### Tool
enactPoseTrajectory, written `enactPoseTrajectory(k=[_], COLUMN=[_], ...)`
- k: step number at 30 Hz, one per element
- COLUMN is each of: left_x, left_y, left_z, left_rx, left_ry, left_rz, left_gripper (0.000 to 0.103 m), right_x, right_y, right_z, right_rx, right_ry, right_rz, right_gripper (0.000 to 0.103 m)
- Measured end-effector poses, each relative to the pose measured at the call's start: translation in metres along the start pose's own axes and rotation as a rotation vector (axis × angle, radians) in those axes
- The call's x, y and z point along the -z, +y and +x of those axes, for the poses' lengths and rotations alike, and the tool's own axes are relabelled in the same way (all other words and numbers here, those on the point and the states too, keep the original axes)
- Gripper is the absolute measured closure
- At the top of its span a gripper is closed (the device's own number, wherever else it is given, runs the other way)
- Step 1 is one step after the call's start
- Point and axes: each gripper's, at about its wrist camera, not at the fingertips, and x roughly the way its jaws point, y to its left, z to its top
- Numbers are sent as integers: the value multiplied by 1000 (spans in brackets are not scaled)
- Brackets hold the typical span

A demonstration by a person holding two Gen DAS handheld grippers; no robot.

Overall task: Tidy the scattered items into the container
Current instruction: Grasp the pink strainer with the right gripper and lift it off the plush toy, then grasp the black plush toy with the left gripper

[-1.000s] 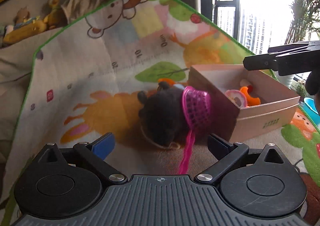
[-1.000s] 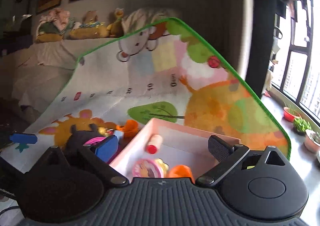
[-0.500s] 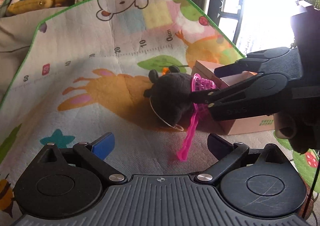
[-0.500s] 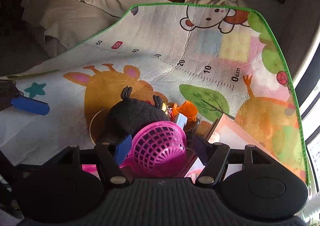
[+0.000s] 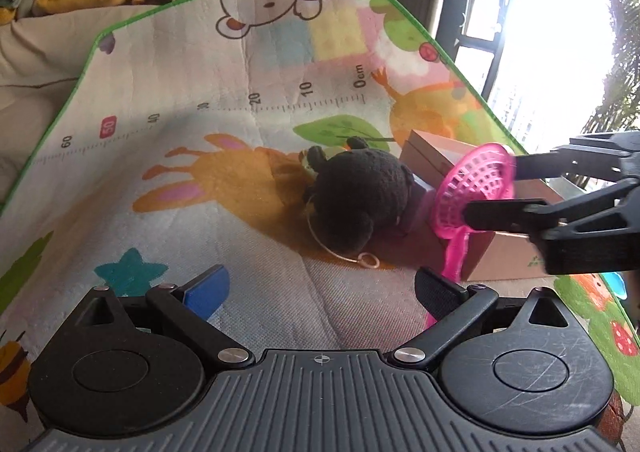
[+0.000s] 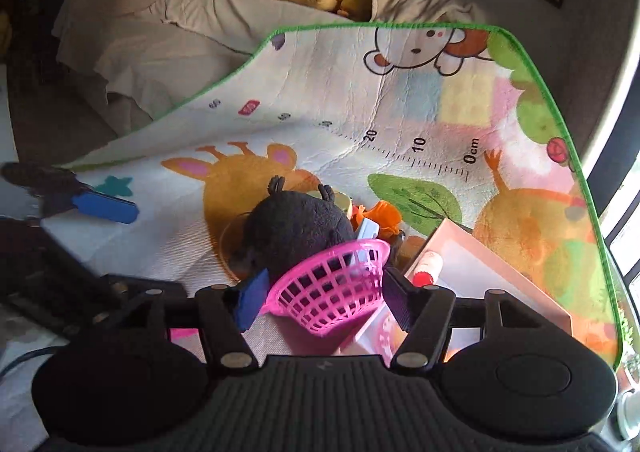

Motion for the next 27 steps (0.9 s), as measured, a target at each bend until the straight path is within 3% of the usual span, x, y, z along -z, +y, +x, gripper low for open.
enactPoseTrajectory(k=[1,2,3,7,8,10,11,12,16,18,19,24,27], left_x=[-1,-1,-1,-5,-7,-12,-16,-19,-36,-43,-47,-59,-60], left_y=[1,1,1,-5,-8,-14,-17,-19,-27,-35,-39,-55,-58], left_z=[1,2,3,4,4,7,10,14,32,42,48,82,98], left_rx=[-4,-8,-13,-25,-20,-25,-37,-53,-78,-78,-76,-112,-121], left_ry=[6,11,14,20,19,9,5,3,10,12,15,38,65], left_rz=[-5,-9,-10,25,42,78,93,104,128,164,187,266,278], left_gripper=[2,2,2,2,2,2,2,2,2,2,2,2,2], right_x=[3,6,11,37,44,57,63,70,91,101,105,116,118], right_y=[-2,-3,-4,0,2,4,4,5,5,0,-1,-9,-14], right_z=[-9,-17,-24,-42,-45,-47,-48,-48,-43,-41,-41,-30,-30], right_rx=[-4,-14,-31,-51,-51,-49,-49,-46,-35,-55,-67,-107,-124], right_ry=[-1,6,24,49,47,46,42,34,44,54,57,112,102], right_rz=[11,24,44,68,70,92,113,135,228,311,345,441,488], right_gripper=[43,62,66,66,64,48,31,21,14,2,0,0,0])
